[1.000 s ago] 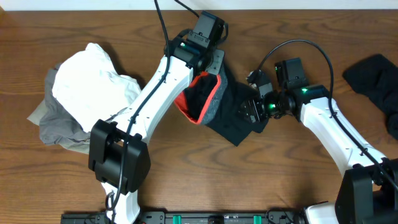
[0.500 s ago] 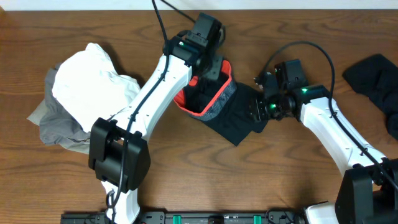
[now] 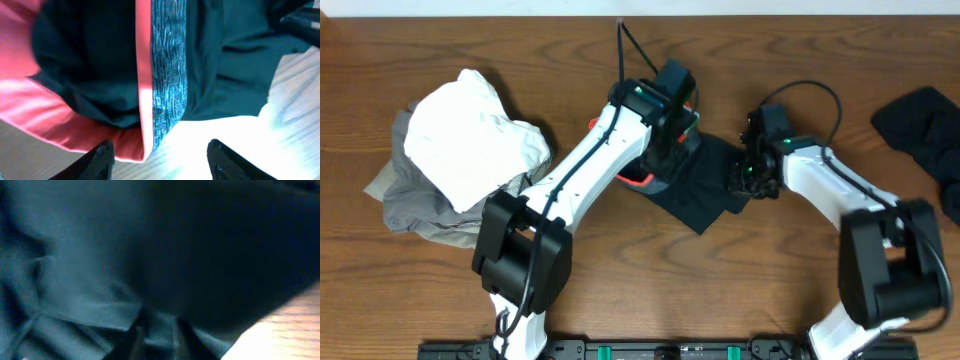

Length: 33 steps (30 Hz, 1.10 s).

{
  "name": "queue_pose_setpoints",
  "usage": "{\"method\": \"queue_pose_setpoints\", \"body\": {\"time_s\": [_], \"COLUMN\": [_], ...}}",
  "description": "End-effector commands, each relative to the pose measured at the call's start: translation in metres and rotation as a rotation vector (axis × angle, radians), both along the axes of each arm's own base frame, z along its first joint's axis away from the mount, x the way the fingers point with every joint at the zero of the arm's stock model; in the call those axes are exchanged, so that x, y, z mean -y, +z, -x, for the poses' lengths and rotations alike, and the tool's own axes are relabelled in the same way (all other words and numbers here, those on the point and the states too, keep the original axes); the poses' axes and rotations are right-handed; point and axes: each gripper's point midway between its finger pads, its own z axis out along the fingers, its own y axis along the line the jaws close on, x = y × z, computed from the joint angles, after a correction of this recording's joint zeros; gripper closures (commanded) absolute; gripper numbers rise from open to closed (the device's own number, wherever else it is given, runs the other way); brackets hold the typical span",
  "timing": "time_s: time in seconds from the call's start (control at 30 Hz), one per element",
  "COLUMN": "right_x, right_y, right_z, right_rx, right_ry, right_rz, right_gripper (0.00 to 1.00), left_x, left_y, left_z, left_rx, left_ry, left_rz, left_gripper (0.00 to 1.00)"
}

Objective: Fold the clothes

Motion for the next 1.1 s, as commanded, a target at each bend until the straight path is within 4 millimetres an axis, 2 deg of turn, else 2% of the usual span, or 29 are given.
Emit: {"method": "queue_pose_setpoints", "body": {"time_s": [0.0,0.17,0.3,0.37,0.47,0.53,0.57,0.67,0.8,0.93,1.07], "right_x": [0.005,0.01,0.012,0.014,0.018,0.026,0.032,0.052,0.084,0.112,0.146], "right_y": [-0.017,-0.021,-0.021,-0.021,-0.022,-0.023,-0.023,-0.024,-0.022,-0.021,-0.018], "right_z": [0.008,0.009,0.01,0.011,0.009,0.01,0.011,0.017,0.02,0.022,0.014], "right_rx": [-0.062,-0.064,-0.067,-0.07,-0.061,-0.058,-0.062,-0.079,-0.091,-0.115,-0.092], "right_ry": [-0.072,-0.074,-0.068,-0.068,-0.065,-0.072,-0.075,-0.088,-0.133,-0.205,-0.192], "right_rz": [0.027,0.064,0.076,0.082,0.107,0.154,0.184,0.286,0.399,0.427,0.486], "right_gripper": [0.86,0.86,0.85,0.85,0.84,0.84,0.84,0.84,0.85,0.85,0.87], "left_x": [-0.005,0.003,0.009,0.011,0.009,-0.008,-0.024,-0.065,-0.112,-0.153,-0.178], "left_y": [-0.02,-0.038,-0.051,-0.061,-0.07,-0.067,-0.06,-0.029,0.005,0.018,0.014], "left_z": [0.004,-0.006,-0.008,-0.006,-0.01,-0.023,-0.033,-0.055,-0.071,-0.082,-0.079], "left_rx": [-0.025,0.007,0.006,-0.006,0.007,0.064,0.112,0.231,0.293,0.293,0.232], "left_ry": [-0.028,-0.03,-0.04,-0.063,-0.082,-0.008,0.068,0.23,0.374,0.504,0.564], "left_rz": [-0.023,-0.002,-0.002,-0.013,-0.046,-0.132,-0.199,-0.329,-0.371,-0.346,-0.326], "left_gripper": [0.37,0.3,0.31,0.43,0.94,0.94,0.94,0.94,0.94,0.94,0.92]}}
